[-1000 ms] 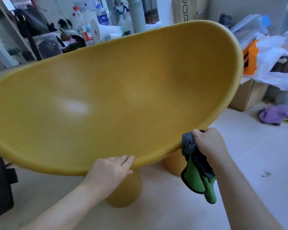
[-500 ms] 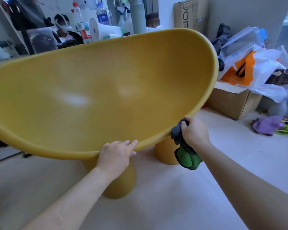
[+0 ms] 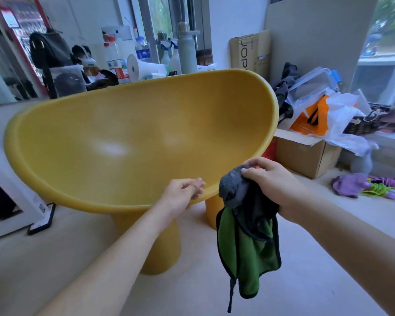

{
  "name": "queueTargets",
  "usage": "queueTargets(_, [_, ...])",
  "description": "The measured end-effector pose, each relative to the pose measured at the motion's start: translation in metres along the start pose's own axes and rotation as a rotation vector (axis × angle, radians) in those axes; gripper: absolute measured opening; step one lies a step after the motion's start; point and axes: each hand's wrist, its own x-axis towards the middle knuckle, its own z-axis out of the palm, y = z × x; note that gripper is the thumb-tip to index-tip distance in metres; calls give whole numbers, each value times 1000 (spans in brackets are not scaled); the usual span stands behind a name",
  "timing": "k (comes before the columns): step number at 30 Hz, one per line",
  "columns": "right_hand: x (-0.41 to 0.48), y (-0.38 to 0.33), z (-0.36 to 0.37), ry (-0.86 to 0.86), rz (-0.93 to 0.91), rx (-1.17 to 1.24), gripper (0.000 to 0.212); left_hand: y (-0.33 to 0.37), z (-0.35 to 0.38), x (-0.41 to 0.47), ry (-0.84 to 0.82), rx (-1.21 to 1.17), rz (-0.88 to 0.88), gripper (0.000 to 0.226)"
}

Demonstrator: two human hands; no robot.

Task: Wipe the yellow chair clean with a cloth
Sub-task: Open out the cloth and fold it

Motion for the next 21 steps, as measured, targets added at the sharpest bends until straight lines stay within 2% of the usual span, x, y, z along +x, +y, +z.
queueTargets(1, [-6, -3, 1, -12, 25, 39, 3, 11, 7, -23, -155, -224, 22, 25])
queueTargets(2, [-11, -5, 3, -26, 47, 84, 4, 16, 13, -42, -290, -322, 50, 28])
queueTargets(3, [-15, -7, 5, -43, 59, 120, 6, 18, 18, -56, -371, -328, 82, 34])
queueTargets(4, [-19, -8, 7, -64, 52, 118, 9, 15, 22, -65, -379, -316, 104, 40])
queueTargets(5, [-22, -8, 8, -83, 30, 71, 12, 13, 22, -70, -335, -298, 127, 41])
queueTargets(8, [-30, -9, 5, -129, -41, -57, 21, 8, 15, -70, -152, -228, 221, 18])
queueTargets(9, [-31, -9, 3, -152, -59, -76, 22, 6, 12, -70, -112, -244, 223, 22])
queueTargets(14, [-30, -6, -10, -371, -112, -225, 28, -1, -9, -69, 98, -669, 117, 27])
queueTargets(16, [-31, -9, -16, -479, -117, -386, 29, 1, -20, -67, 182, -645, 125, 23])
queueTargets(18, [-30, -12, -21, -545, -113, -580, 30, 4, -32, -67, 106, -525, 145, 23])
queueTargets(21, [-25, -11, -32, -572, -90, -831, 26, 3, -50, -71, -160, -287, 158, 21])
